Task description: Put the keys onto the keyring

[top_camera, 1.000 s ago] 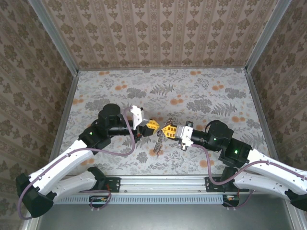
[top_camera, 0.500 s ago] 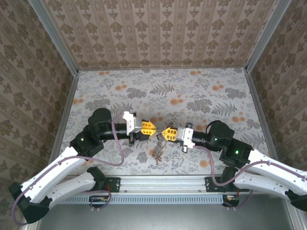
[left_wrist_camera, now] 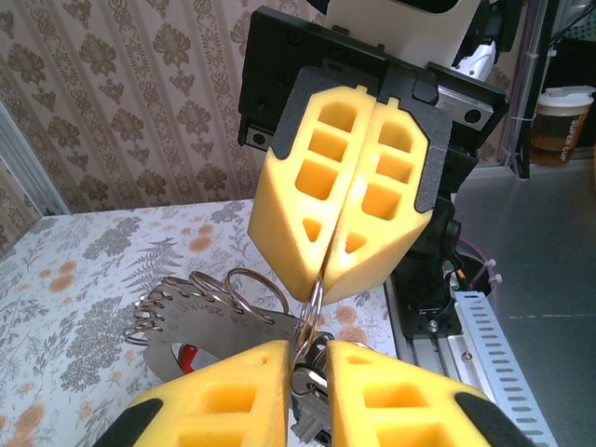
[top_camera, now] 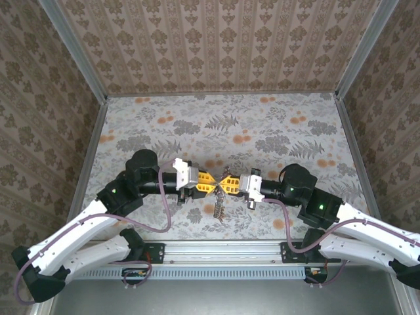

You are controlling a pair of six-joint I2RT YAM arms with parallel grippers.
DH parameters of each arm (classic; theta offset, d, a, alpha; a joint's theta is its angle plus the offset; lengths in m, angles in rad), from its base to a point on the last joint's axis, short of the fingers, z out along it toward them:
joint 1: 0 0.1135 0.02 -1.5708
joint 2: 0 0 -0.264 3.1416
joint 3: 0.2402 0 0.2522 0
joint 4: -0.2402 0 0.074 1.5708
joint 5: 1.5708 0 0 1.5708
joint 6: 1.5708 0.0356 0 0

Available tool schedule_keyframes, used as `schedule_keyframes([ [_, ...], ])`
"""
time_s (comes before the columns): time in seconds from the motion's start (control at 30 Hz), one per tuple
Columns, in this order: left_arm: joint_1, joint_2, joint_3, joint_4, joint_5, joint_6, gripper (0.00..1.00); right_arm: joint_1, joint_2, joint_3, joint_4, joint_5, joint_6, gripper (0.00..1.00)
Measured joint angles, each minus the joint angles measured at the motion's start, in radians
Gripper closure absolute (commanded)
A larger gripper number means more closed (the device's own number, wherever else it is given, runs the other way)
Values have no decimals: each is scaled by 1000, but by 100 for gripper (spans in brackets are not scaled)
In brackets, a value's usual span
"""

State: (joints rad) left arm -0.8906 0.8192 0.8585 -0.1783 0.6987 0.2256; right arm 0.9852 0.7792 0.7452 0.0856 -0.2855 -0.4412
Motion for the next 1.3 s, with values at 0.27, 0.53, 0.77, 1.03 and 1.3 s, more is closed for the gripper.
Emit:
schedule_keyframes([
  [0.27, 0, 13, 2, -20, -32, 8, 85, -6, 0, 0, -4, -8, 3, 100],
  [0.53, 0, 14, 2, -20, -33, 15, 100, -12, -1, 0, -6, -8, 3, 100],
  [0.77, 0, 14, 2, -21, -32, 15, 100, -12, -1, 0, -6, -7, 3, 100],
  [1.03, 0, 14, 27, -70, -30, 15, 100, -14, -1, 0, -6, 0, 1, 100],
  [1.3, 1, 32, 74, -132, -32, 15, 100, -14, -3, -1, -6, 16, -2, 100],
])
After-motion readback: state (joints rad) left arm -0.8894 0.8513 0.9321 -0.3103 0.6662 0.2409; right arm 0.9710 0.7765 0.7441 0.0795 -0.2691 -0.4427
